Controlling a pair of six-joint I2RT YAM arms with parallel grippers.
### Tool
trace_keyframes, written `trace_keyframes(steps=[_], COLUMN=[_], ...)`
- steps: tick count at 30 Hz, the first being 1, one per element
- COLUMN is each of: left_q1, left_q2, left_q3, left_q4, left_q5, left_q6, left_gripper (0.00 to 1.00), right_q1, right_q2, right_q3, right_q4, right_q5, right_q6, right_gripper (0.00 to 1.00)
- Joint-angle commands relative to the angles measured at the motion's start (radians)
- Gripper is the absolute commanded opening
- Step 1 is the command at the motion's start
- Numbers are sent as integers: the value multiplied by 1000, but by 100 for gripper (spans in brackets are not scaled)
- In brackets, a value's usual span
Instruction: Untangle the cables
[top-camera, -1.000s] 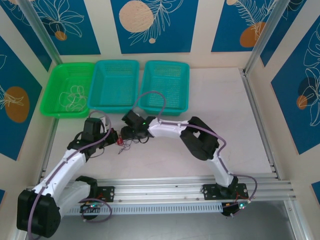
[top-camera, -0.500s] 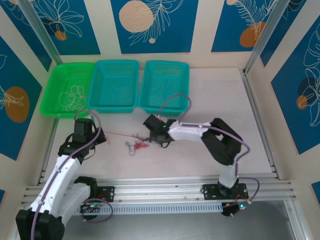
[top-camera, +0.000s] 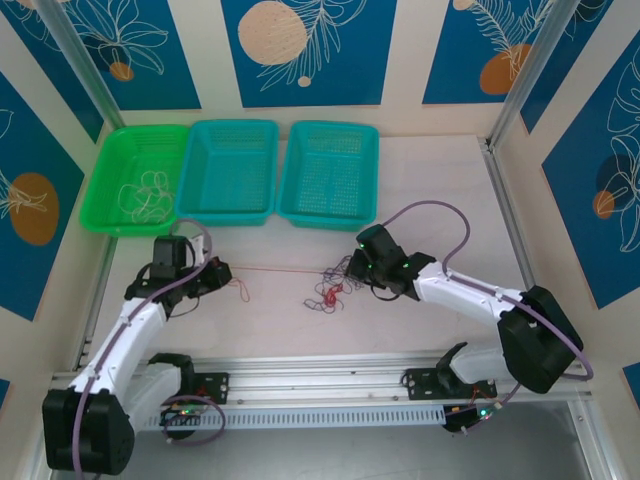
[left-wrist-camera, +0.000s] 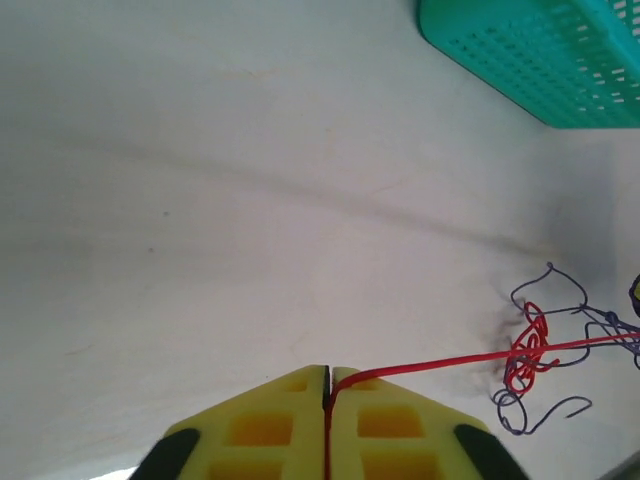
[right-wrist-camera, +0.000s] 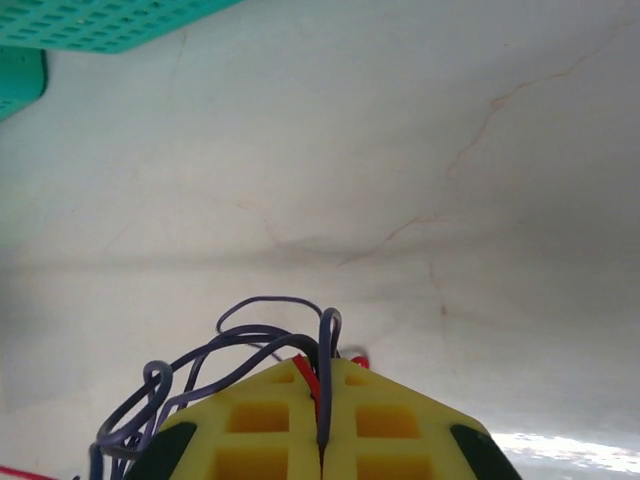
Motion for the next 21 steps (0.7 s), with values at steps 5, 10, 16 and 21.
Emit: trace_keyframes(steps=[5,10,16,21], left_q1=[-91,-202,-432,-553], left_q2=[21,-46,20,124], left_q3=[-36,8,59,38], left_q4=[122,133,266,407], left_q5=[-197,-292,-260,-237], left_q6=[56,191,414,596], left_gripper=[48,72,84,87], right_q1=[-55,-56,-55,-59], right_q2=[4,-2,-50,-173], right_q3=[13,17,19,-2], right_q4=[-121,-73,-41,18], right_q5=[-59,-154,-237,-367], right_q6=[-183,-247,-331,-441], right_gripper=[0,0,0,0])
